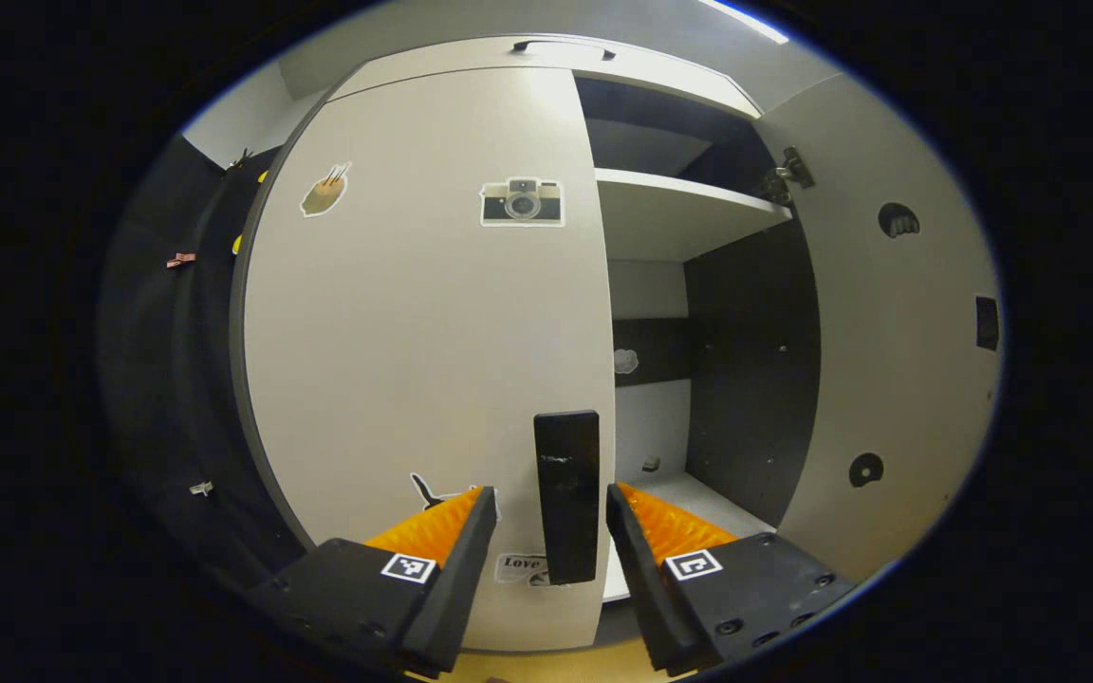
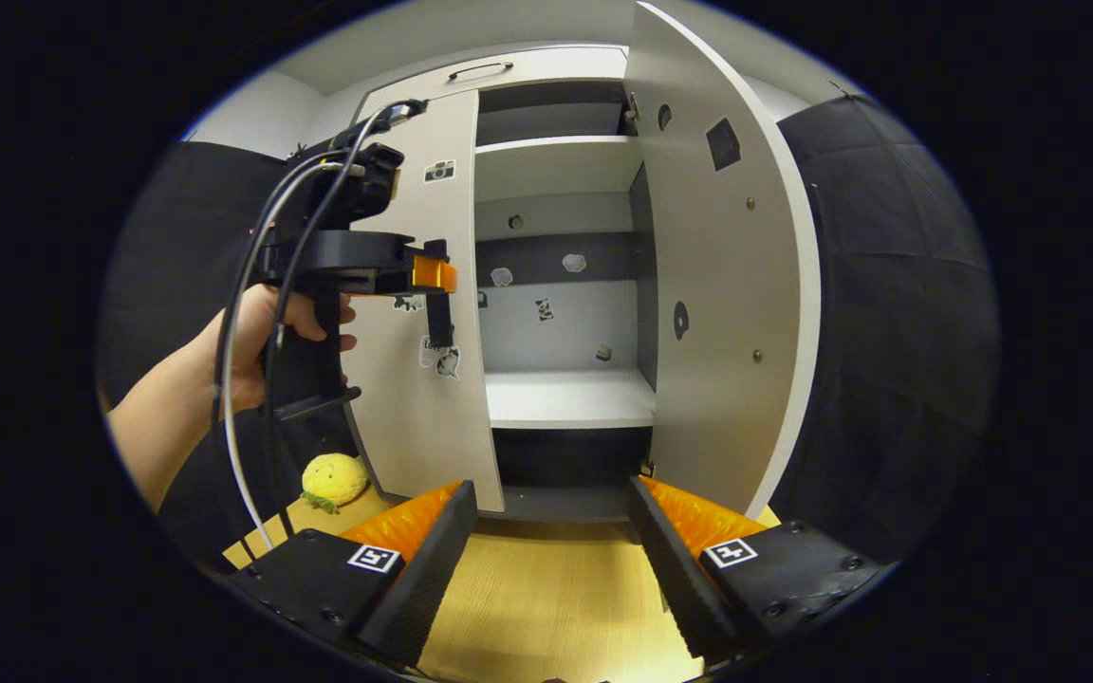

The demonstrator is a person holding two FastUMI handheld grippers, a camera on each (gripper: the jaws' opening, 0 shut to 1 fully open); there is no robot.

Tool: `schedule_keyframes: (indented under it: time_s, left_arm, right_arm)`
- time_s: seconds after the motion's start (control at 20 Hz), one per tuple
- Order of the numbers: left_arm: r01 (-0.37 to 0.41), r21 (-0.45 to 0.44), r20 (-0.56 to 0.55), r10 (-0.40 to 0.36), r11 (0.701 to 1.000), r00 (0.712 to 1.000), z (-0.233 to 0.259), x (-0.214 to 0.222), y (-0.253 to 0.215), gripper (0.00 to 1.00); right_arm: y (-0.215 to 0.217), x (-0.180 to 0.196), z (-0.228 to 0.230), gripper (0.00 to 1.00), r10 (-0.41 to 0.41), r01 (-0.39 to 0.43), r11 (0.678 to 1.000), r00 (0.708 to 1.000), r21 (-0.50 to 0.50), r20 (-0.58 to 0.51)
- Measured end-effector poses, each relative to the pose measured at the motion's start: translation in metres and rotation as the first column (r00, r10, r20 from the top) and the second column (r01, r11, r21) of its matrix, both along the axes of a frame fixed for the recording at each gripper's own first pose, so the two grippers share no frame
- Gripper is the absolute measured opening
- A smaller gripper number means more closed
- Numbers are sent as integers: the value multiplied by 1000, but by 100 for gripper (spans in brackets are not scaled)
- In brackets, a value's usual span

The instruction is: Open the right door of the double-door shoe cabinet with the right hand, and open the left door with the left hand.

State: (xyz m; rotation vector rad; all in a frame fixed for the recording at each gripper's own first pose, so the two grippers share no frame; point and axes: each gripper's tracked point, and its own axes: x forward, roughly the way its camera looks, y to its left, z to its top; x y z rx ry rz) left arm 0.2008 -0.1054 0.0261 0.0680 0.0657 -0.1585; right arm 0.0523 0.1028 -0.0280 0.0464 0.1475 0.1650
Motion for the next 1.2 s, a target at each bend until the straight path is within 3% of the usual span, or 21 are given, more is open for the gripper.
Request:
schedule_keyframes:
  time_s: [0.35,0.4,0.65,0.9,1.2]
  left_arm:
    - [-7,-54,-28,5,999,1000,-6,14,-12,42]
    - [-13,-54,-25,12,998,1000,-5,15,-12,34]
    - [-27,-58,-12,26,998,1000,-7,15,-11,31]
    - [-51,-80,-6,51,995,999,-9,11,-10,15]
    - [-68,-136,16,70,988,997,-8,-14,-3,14]
  right_arm:
    - [-6,11,0,100,19,-19,1000,1000,-1,-1]
    - [-7,12,-1,100,21,-21,1000,1000,-1,-2]
    - [-5,15,-1,100,41,-41,999,999,2,-3]
    - [0,22,5,100,66,-66,998,998,17,-12]
    - [1,37,30,99,88,-88,996,996,-6,5]
